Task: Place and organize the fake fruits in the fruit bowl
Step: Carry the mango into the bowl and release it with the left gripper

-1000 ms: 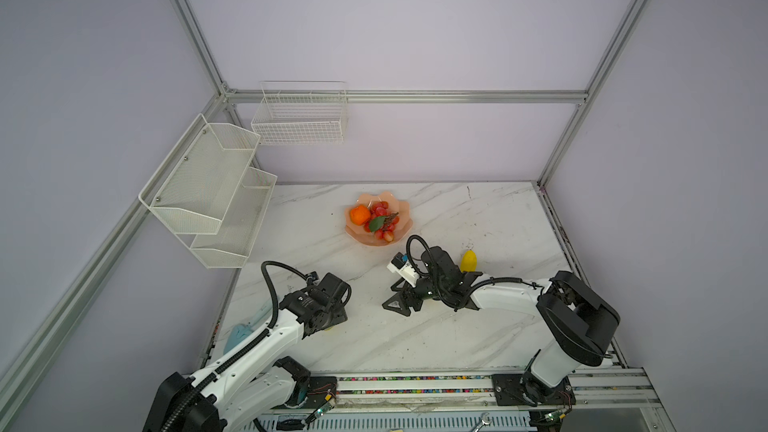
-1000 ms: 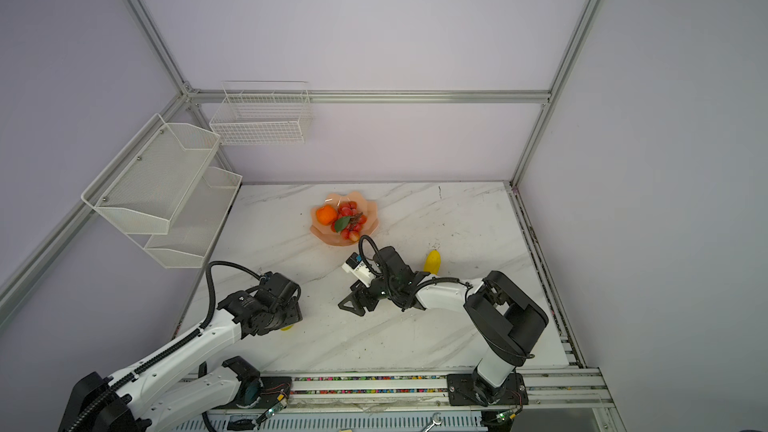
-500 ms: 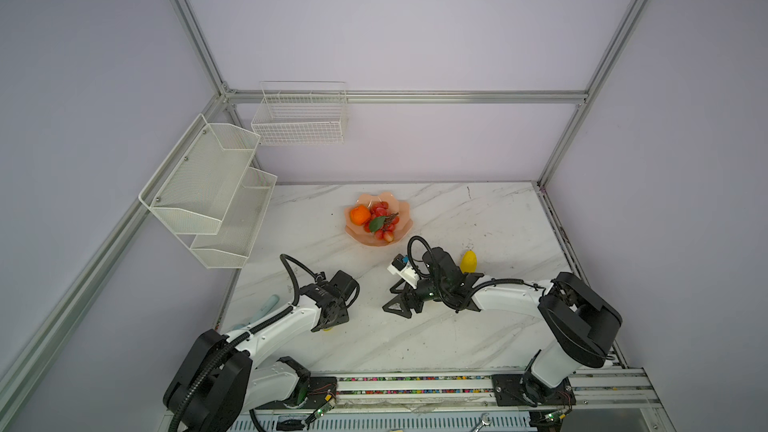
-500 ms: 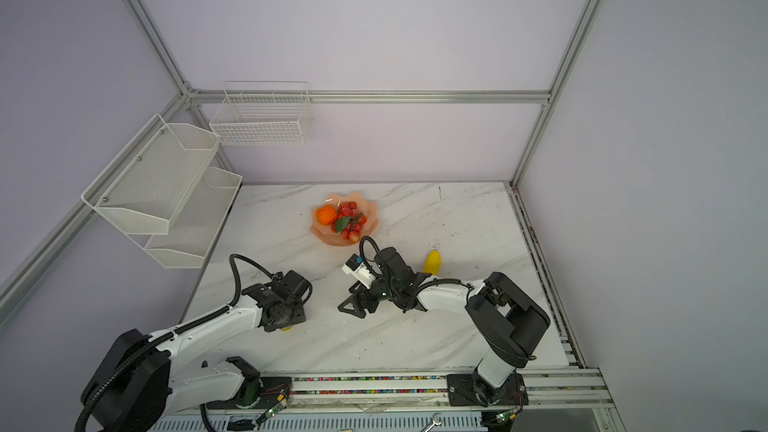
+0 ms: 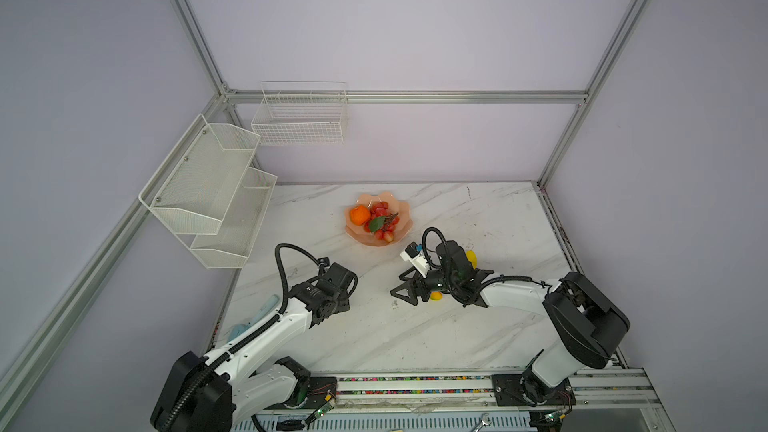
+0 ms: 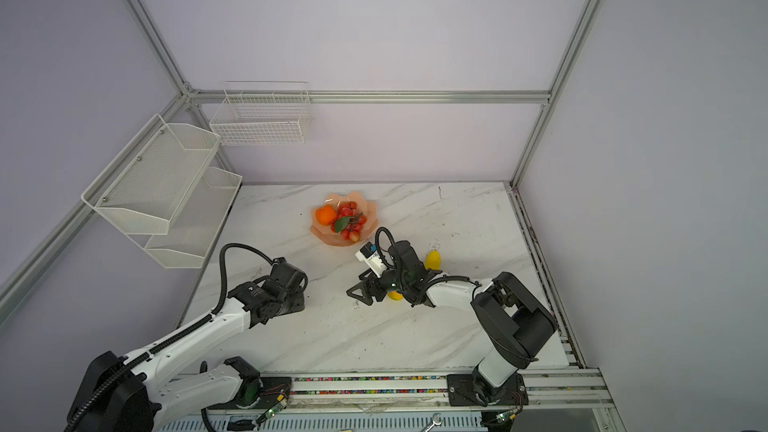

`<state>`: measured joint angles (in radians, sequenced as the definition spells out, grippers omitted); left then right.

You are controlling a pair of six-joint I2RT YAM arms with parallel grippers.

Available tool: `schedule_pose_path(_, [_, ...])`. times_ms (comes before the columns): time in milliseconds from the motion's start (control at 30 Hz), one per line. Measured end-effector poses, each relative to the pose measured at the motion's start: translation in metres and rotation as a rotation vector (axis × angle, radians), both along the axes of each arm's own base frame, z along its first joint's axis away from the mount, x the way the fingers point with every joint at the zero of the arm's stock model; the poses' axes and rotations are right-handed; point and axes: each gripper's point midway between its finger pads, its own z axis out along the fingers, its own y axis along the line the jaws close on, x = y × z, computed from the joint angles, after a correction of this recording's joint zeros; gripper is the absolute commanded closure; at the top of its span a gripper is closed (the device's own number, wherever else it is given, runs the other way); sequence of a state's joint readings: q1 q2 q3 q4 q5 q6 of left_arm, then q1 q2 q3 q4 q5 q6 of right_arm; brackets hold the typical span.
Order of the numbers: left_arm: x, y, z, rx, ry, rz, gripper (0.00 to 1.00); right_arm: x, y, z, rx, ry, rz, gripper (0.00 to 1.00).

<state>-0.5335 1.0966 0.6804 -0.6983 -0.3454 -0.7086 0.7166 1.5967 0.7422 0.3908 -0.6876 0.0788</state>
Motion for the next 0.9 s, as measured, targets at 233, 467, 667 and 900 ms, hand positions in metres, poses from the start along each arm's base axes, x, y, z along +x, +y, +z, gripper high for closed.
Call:
schedule_pose_path(233, [0.093, -0.045, 0.064, -0.092, -0.173, -0.087, 0.52, 0.026, -0.021, 0.004, -0.004, -0.03, -0.143, 0.18])
schedule_pose_path(467, [0.177, -0.076, 0.063, -0.16, -0.173, -0.076, 0.52, 0.035, -0.032, 0.016, 0.019, -0.07, -0.208, 0.17])
schedule_pose_path(667, [0.198, -0.089, 0.034, -0.176, -0.115, -0.06, 0.52, 0.038, -0.033, 0.014, 0.019, -0.064, -0.218, 0.17])
schedule_pose_path(900, [0.209, -0.091, 0.022, -0.187, -0.124, -0.017, 0.51, 0.038, -0.034, 0.012, 0.017, -0.054, -0.222, 0.17])
